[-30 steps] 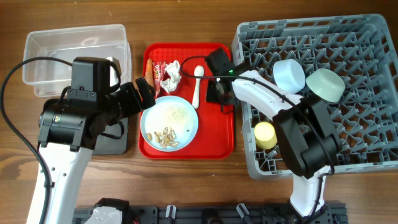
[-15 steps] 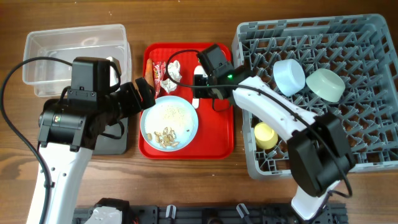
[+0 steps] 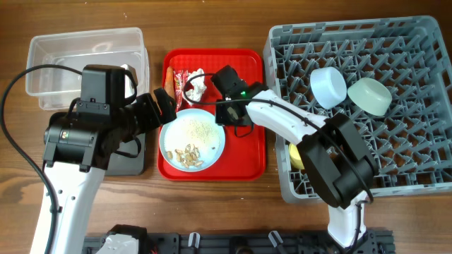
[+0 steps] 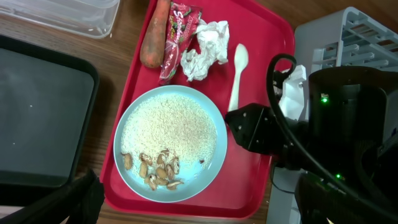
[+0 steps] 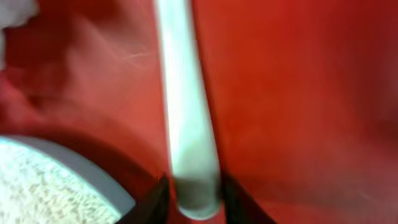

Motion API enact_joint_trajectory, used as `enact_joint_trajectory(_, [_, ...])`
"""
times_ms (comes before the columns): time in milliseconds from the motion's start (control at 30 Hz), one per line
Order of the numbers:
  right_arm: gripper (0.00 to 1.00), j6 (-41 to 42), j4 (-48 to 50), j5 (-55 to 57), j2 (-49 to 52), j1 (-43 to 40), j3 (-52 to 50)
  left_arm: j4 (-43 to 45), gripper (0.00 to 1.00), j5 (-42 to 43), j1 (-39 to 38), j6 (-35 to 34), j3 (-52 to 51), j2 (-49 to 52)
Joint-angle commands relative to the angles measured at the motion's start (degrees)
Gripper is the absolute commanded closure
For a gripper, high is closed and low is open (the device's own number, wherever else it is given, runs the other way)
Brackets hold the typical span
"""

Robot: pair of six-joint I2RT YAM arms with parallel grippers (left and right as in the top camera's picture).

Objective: Sort waste into correct bins and load items into the dishwasher rack

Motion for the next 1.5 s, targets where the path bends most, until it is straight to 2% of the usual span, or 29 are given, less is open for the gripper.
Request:
enact_joint_trajectory(0, [0.75,3.2,-3.0,1.9,2.4,-0.3,-0.3,0.0,0.0,-0.6,-0.1,-0.5,0.3,0.0])
enact_joint_trajectory(67, [0.75,4.6,-6.6,3.6,2.4,-0.9,0.8,0.0,0.0,-0.6,-0.1,-0.5,0.3,0.0])
enact_joint_trajectory(133, [0.85,4.1,-7.5,3.5,2.4,-1.3,1.4,0.0,0.0,-0.6,-0.1,-0.5,0.3,0.0])
enact_joint_trajectory(233, [0.87,-0.5,-6.4,2.7,2.4,-1.4,1.5,0.0,0.0,-0.6,-0.1,-0.5,0.3,0.0])
enact_joint_trajectory(333, [0.9,-0.3,-6.4,2.7,2.1,-1.4,1.5,0.0,0.0,-0.6,-0.1,-0.5,0.3,0.0])
enact_joint_trajectory(400, [0.95,-0.3,-6.5,3.2,1.4,-1.4,1.5,0.0,0.0,-0.6,-0.1,-0.5,0.3,0.0])
enact_joint_trajectory(500, [0.96,-0.6,-7.5,5.6,-1.6,-1.4,1.6,0.0,0.0,-0.6,-0.1,-0.5,0.3,0.0])
enact_joint_trajectory(667, [0.96,-9.3,-8.5,11.8,-18.8,-2.7,1.6,0.0,0.0,-0.6,-0.1,-0.5,0.3,0.0])
enact_joint_trajectory(800, [0.96,-15.1,-10.6,12.0,-25.2,-7.2,1.6,0.0,0.0,-0.6,-0.1,-0.5,0.3,0.0])
enact_joint_trajectory(900, [0.96,-20.7,-12.9,11.2,-24.9,-13.2,1.1,0.0,0.0,-0.6,-0.1,-0.5,0.3,0.0])
enact_joint_trajectory(967, [0.96,-29.2,-12.9,4.5,-23.7,-16.5,0.2,0.0,0.0,-0.6,-0.1,-0.5,0.3,0.0])
enact_joint_trajectory(1167, [0.96,-30.3,-13.9,3.0,-18.5,-17.8,-1.8,0.0,0.0,-0.6,-0.1,-0.5,0.3,0.0])
enact_joint_trajectory(1200, [0.86,-30.3,-13.9,2.6,-18.2,-17.7,-1.7,0.0,0.0,-0.6,-0.1,-0.5,0.3,0.0])
enact_joint_trajectory(1233, [0.63,-30.0,-14.0,2.6,-18.2,-17.6,-1.7,0.0,0.0,-0.6,-0.1,-0.5,0.3,0.0])
enact_joint_trajectory(1300, [0.55,-28.3,-15.6,2.6,-20.1,-17.6,-0.7,0.0,0.0,-0.6,-0.1,-0.5,0.3,0.0])
enact_joint_trajectory(1367, [0.53,-28.2,-17.3,2.5,-23.9,-17.6,0.2,0.0,0.0,-0.6,-0.1,-0.5,0.3,0.0])
enact_joint_trajectory(1467, [0.5,-29.0,-19.1,-3.0,-35.6,-16.9,0.7,0.0,0.0,-0.6,-0.1,-0.5,0.3,0.0])
